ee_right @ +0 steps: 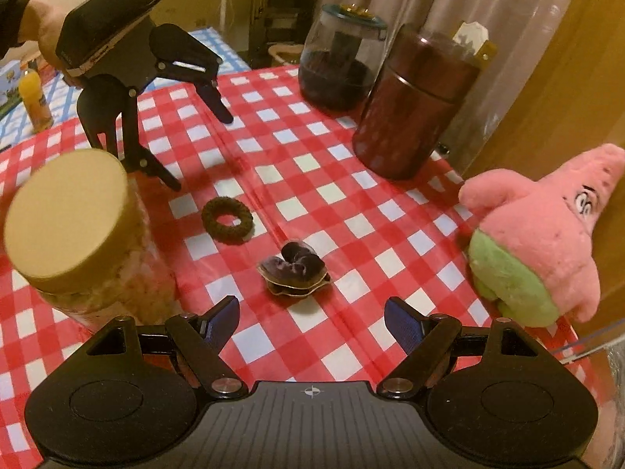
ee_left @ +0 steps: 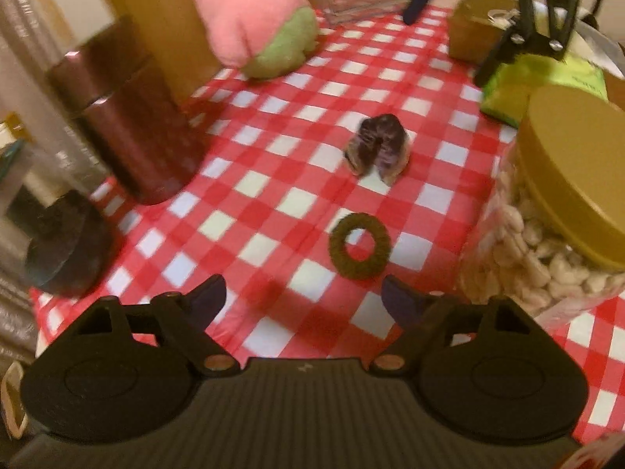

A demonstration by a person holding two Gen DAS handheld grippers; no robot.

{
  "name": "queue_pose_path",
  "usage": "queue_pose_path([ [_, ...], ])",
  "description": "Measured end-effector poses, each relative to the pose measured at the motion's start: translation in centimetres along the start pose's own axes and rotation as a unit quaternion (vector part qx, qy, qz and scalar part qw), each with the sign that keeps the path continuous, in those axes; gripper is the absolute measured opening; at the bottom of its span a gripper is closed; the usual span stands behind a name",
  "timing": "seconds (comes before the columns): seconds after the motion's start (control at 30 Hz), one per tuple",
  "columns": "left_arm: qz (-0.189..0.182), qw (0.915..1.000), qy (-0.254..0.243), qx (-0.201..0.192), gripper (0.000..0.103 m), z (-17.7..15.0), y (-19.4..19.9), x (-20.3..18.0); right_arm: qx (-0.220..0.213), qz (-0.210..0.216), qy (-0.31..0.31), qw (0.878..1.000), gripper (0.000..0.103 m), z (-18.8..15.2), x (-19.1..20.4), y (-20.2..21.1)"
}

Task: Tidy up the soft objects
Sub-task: 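Grasp the green hair tie with the left tool while the right tool approaches the scrunchie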

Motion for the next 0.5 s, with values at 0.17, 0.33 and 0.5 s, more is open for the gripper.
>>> queue_pose_path([
  [0.17,-0.03,0.9986,-0.042,0.006,0.081,0.8,-2.2,-0.8,0.004,0.004,-0.003,1.0,0.082,0.1,-0.5,-1.2],
  [0.33,-0.043,0.997,-0.064,-0.003,0.071,1.6,-3.6,-0.8,0.01,0.007,0.004,1.0,0.082,0.4,-0.3,-2.3],
  [0.5,-0.059,0.9951,-0.079,-0.007,0.064,2.1,-4.7,-0.8,0.013,0.011,0.003,1.0,0.081,0.7,-0.4,-3.1],
])
Point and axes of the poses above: each gripper's, at about its wrist camera, not at the fingertips, and y roughly against the way its jaws point, x to its left, z to its top, the point moved 2 cm from there along -y, roughly the way its jaws point, and after that the axes turned 13 degrees about x, right-handed, at the moved point
